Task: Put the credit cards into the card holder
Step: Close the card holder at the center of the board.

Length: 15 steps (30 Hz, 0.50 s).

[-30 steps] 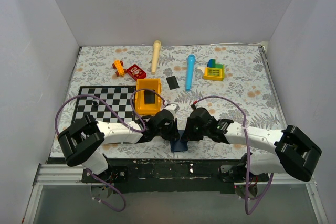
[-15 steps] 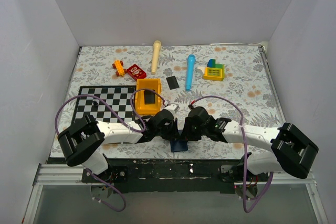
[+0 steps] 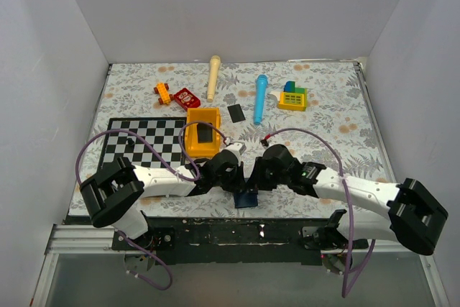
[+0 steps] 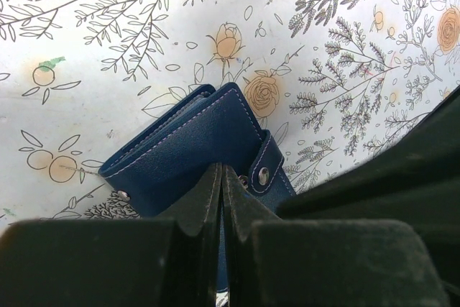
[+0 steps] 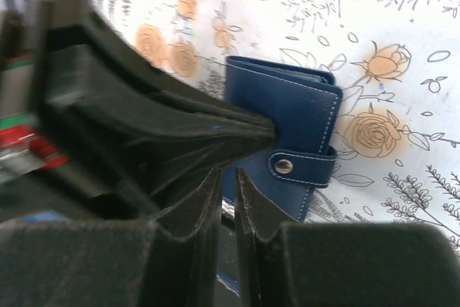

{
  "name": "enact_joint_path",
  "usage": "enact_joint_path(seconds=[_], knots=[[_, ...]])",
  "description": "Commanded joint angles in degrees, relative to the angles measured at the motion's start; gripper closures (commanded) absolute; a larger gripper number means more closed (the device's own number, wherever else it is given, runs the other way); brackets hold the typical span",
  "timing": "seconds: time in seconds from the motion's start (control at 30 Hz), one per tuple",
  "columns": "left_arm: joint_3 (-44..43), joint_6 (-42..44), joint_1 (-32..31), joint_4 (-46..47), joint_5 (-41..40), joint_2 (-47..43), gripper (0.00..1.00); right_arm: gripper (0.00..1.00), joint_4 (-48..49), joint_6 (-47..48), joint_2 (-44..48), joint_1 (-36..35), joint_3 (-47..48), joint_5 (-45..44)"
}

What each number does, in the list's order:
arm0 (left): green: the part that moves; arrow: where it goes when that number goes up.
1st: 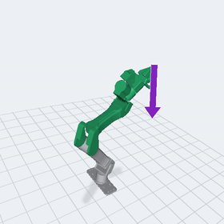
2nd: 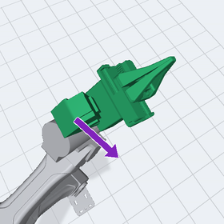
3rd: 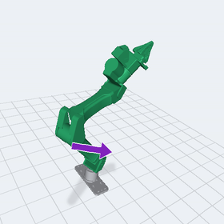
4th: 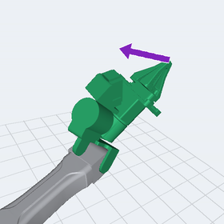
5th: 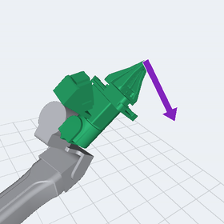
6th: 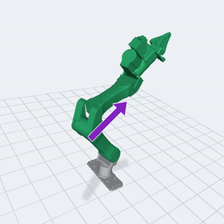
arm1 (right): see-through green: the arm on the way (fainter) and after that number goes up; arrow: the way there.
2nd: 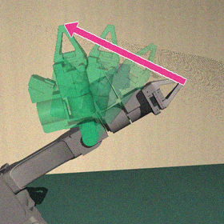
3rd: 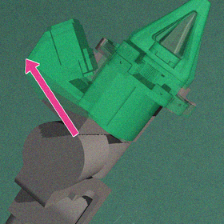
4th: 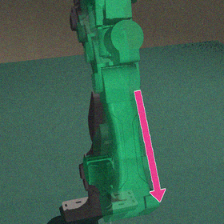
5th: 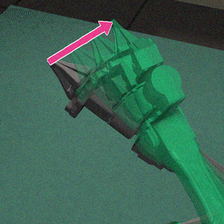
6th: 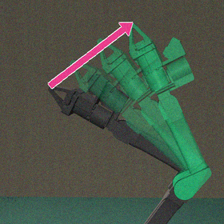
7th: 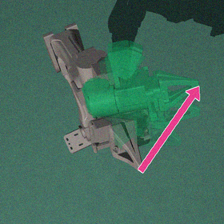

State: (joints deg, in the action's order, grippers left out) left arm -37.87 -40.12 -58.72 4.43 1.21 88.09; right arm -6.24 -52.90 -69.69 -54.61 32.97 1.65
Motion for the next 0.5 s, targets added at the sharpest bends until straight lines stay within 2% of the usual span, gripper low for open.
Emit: enact_joint_path(seconds=[0.0, 0.23, 0.47], knots=[[0.7, 0.5, 0.0, -2.0, -0.1, 1.0, 1.00, 0.80, -1.0, 1.7, 5.8, 0.2, 2.4, -3.6], [0.7, 0.3, 0.0, -2.0, 0.0, 0.9, 1.00, 0.79, -11.2, 1.8, 4.9, 0.4, 5.1, -10.3], [0.5, 0.5, 0.0, -2.4, -0.2, 0.8, 1.00, 0.79, -10.5, 1.7, 0.3, 0.4, 5.5, -8.2]])
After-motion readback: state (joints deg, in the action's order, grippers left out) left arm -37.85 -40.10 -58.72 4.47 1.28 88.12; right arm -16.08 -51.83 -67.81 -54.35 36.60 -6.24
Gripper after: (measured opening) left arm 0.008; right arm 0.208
